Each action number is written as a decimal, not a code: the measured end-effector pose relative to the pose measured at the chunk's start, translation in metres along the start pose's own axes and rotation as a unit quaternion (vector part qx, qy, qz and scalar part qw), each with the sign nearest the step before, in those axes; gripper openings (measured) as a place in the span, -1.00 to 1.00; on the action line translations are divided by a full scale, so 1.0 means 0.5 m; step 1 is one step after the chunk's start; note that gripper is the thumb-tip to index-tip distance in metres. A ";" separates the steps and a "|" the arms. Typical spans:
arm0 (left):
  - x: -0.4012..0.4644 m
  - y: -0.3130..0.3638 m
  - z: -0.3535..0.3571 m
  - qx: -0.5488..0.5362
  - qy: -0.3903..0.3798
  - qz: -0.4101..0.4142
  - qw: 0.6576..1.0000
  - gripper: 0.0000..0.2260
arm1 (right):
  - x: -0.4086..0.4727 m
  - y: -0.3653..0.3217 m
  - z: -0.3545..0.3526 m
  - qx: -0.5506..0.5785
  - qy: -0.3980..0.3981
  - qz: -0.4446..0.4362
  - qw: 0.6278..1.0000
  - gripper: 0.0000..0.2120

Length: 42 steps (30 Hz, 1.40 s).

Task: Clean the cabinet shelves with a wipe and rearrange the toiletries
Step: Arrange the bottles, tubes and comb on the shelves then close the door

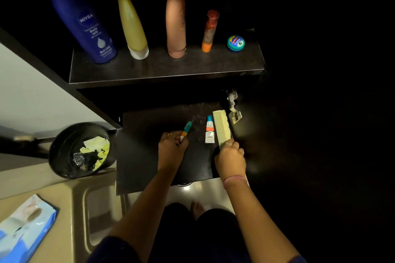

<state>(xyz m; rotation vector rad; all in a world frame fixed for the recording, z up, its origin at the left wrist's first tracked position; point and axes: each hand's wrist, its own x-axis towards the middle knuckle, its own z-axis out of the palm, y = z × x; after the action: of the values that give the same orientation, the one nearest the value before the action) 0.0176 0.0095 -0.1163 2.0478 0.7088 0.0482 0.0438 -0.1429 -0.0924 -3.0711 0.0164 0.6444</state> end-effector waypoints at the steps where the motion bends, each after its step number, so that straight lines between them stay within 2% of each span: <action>1: -0.003 -0.003 0.003 0.005 -0.005 -0.009 1.000 -0.79 | 0.004 -0.004 -0.001 -0.011 0.001 0.001 1.000 -0.52; 8: -0.013 -0.003 0.015 0.044 0.003 0.013 0.999 -0.75 | 0.026 -0.018 -0.016 -0.071 0.016 -0.023 0.997 -0.64; 12: -0.028 0.012 -0.008 0.020 -0.002 0.010 1.000 -0.66 | 0.014 0.003 -0.046 -0.018 0.006 -0.019 1.000 -0.72; 14: -0.047 0.028 -0.038 0.012 0.005 0.021 1.000 -0.67 | -0.021 0.014 -0.069 -0.010 0.027 -0.042 0.999 -0.72; 16: -0.071 0.047 -0.076 0.007 0.012 0.052 0.999 -0.68 | -0.068 0.022 -0.095 0.004 0.054 -0.069 0.996 -0.70; 19: -0.124 0.089 -0.161 0.025 0.018 0.157 0.987 -0.62 | -0.152 0.027 -0.150 0.019 0.113 -0.118 0.986 -0.62; 22: -0.169 0.154 -0.264 0.107 0.072 0.305 0.944 -0.49 | -0.236 0.005 -0.223 0.038 0.189 -0.177 0.965 -0.58; 24: -0.195 0.206 -0.338 0.173 0.119 0.409 0.888 -0.46 | -0.293 -0.020 -0.284 0.045 0.260 -0.220 0.939 -0.59; 26: -0.212 0.254 -0.410 0.205 0.176 0.475 0.837 -0.49 | -0.337 -0.046 -0.349 0.055 0.341 -0.257 0.902 -0.58; 28: -0.229 0.301 -0.489 0.217 0.246 0.511 0.794 -0.59 | -0.373 -0.071 -0.418 0.072 0.416 -0.297 0.856 -0.57; 30: -0.244 0.353 -0.566 0.228 0.297 0.549 0.748 -0.70 | -0.394 -0.093 -0.489 0.068 0.502 -0.349 0.788 -0.56; 33: -0.260 0.431 -0.661 0.250 0.318 0.604 0.687 -0.80 | -0.411 -0.123 -0.586 0.068 0.566 -0.407 0.714 -0.55; 36: -0.264 0.507 -0.728 0.274 0.328 0.613 0.664 -0.80 | -0.403 -0.149 -0.681 0.074 0.596 -0.417 0.682 -0.45; 39: -0.246 0.577 -0.759 0.288 0.332 0.600 0.668 -0.81 | -0.375 -0.174 -0.759 0.077 0.635 -0.402 0.655 -0.59; 40: -0.234 0.598 -0.762 0.299 0.330 0.592 0.672 -0.82 | -0.361 -0.183 -0.778 0.076 0.634 -0.401 0.657 -0.62; 42: -0.201 0.632 -0.758 0.320 0.322 0.563 0.691 -0.83 | -0.327 -0.199 -0.808 0.073 0.606 -0.394 0.687 -0.65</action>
<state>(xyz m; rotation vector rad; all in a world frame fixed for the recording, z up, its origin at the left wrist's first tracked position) -0.0341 0.1264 0.3710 2.8624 -0.3662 1.4699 0.0578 -0.0441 0.3434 -2.2952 -1.0511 -1.3013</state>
